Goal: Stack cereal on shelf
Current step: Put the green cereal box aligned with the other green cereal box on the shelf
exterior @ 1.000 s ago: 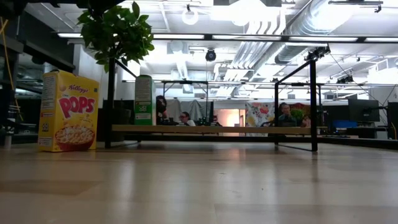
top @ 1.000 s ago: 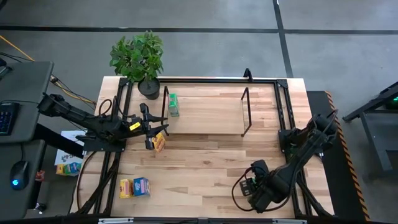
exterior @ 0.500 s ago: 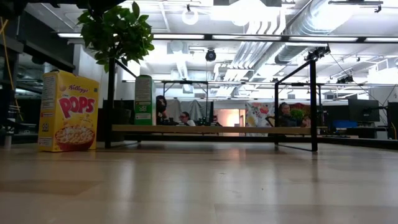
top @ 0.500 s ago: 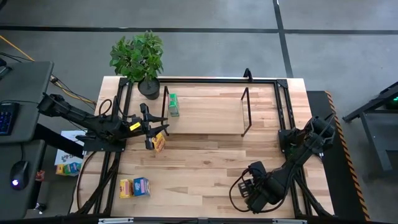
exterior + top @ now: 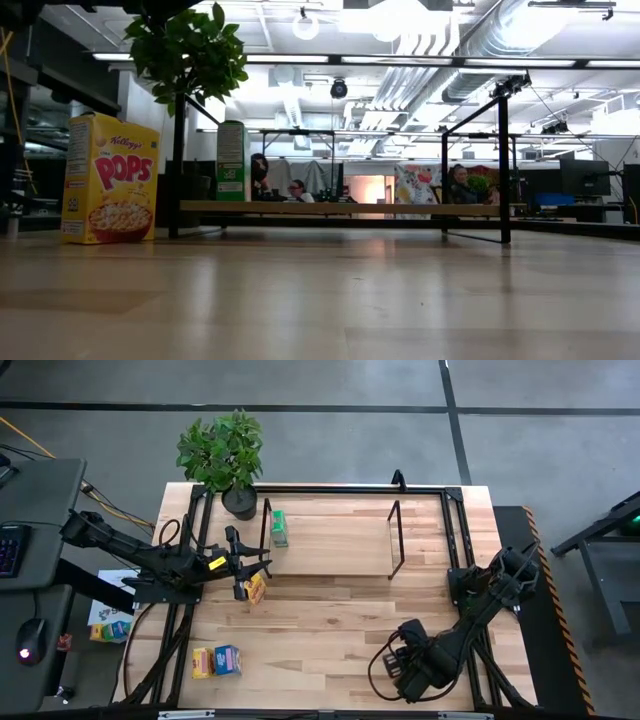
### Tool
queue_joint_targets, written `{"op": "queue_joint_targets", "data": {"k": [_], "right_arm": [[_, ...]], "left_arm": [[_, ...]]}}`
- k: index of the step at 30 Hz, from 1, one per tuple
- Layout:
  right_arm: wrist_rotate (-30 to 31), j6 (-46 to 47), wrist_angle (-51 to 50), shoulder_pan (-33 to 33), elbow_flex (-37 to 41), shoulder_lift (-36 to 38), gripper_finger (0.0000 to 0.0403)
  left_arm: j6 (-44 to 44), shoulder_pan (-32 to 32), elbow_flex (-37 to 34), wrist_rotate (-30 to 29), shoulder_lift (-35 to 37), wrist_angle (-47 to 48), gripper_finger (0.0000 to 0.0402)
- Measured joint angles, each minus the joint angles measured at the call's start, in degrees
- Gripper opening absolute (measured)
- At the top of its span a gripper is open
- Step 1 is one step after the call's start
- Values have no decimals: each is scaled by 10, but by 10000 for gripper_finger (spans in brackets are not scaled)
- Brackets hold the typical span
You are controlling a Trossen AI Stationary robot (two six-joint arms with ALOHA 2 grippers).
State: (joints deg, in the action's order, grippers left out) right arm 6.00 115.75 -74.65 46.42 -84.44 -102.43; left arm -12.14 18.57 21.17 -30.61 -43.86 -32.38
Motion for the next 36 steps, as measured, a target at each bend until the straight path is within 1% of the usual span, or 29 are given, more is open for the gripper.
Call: {"op": "queue_joint_targets", "data": {"k": [2,5,8,12,15,17,20,22,25,27,31,34,36], "right_arm": [[2,-29,-2,-7,-6,0,141],[30,-95,-3,-26,-38,0,142],[83,-194,-2,-47,-94,0,142],[185,-347,-3,-83,-189,1,142],[241,-453,-6,-129,-252,2,142],[258,-517,-4,-172,-283,2,142],[249,-608,17,-249,-306,2,142],[222,-655,37,-303,-307,2,142],[179,-695,41,-378,-307,-7,142],[173,-707,34,-420,-307,-19,142],[159,-739,43,-483,-307,-45,142],[142,-763,68,-513,-307,-67,142],[120,-775,95,-527,-307,-82,142]], "left_arm": [[0,0,0,0,0,0,106],[0,0,0,0,0,0,106],[0,0,0,0,0,0,106],[0,0,0,5,0,-5,106],[0,0,0,16,0,-5,106],[0,1,0,20,0,-5,106],[-4,7,0,20,0,-6,106],[-5,14,0,21,1,-10,106],[-5,25,1,21,9,-15,106],[-5,33,0,21,16,-14,106],[-16,47,0,21,28,-14,106],[-19,53,0,21,31,-14,106],[-20,53,0,20,31,-14,106]]}}
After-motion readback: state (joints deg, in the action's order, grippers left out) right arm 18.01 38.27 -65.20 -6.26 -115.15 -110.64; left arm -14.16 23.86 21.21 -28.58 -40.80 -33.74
